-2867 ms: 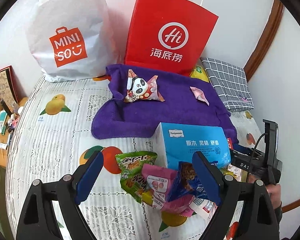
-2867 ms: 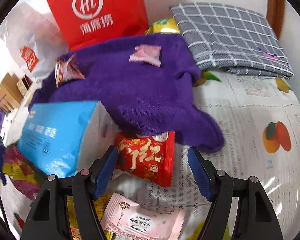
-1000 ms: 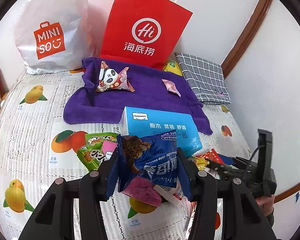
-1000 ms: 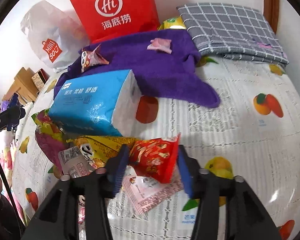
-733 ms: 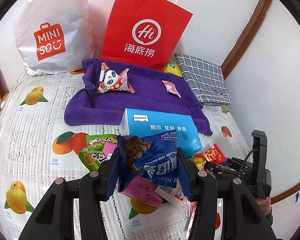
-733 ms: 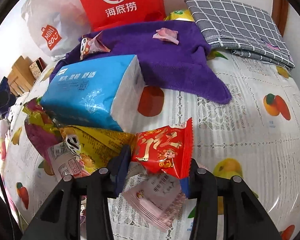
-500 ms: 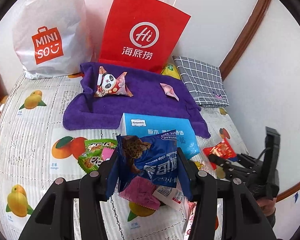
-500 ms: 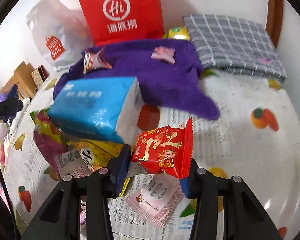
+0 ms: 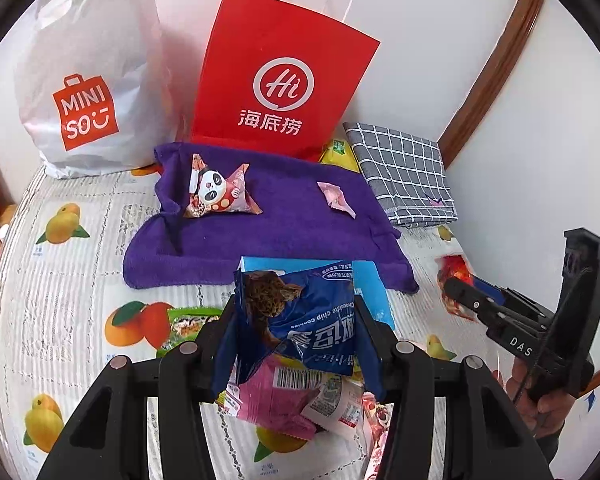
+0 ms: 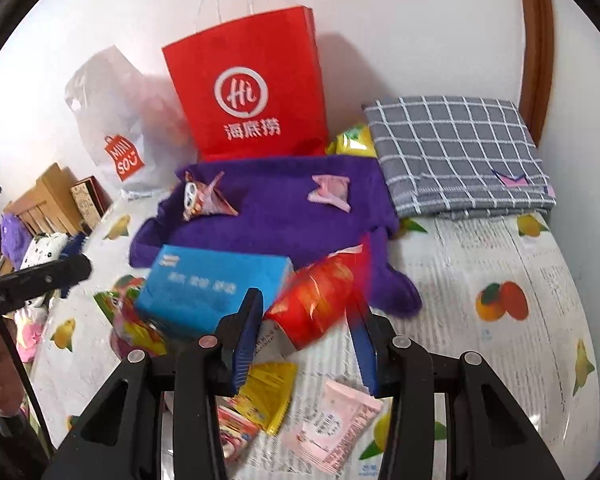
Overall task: Organize snacks
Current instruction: 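Carry the blue chip bag with the left tool while the right tool carries the red packet to the towel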
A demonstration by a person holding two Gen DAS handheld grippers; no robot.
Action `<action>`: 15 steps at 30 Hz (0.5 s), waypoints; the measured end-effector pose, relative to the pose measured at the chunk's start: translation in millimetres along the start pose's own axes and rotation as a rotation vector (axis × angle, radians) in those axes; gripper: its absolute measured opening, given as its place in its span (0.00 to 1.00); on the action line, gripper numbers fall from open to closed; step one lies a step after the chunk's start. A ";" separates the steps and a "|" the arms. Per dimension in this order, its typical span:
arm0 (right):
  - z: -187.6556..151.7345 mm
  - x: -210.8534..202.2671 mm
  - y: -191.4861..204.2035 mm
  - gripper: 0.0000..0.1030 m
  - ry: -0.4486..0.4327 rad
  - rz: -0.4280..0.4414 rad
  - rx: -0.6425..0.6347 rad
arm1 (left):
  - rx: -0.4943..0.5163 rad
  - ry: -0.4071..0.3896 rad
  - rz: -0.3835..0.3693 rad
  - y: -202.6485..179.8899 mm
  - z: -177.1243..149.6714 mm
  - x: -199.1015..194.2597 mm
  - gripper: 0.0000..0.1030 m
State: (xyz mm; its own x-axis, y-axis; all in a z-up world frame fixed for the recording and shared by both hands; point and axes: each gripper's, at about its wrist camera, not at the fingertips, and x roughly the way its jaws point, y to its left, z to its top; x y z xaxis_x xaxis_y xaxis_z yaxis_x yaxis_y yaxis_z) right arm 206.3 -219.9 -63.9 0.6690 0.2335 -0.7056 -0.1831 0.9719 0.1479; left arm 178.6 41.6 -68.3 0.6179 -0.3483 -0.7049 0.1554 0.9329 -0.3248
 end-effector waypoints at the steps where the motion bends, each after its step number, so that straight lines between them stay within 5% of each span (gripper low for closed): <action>1: 2.6 0.5 2.9 0.34 0.002 0.006 -0.001 | 0.002 -0.002 0.000 0.2 1.8 0.0 0.48; 15: 9.0 16.2 14.9 0.33 0.020 0.052 0.007 | -0.011 0.006 -0.011 11.0 9.5 7.0 0.48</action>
State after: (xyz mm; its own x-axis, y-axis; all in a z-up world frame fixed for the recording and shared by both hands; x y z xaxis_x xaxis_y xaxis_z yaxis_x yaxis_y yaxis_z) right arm 220.9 -201.4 -66.9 0.6440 0.2827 -0.7109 -0.2118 0.9588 0.1894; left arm 192.0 50.2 -70.8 0.6116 -0.3587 -0.7052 0.1538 0.9282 -0.3388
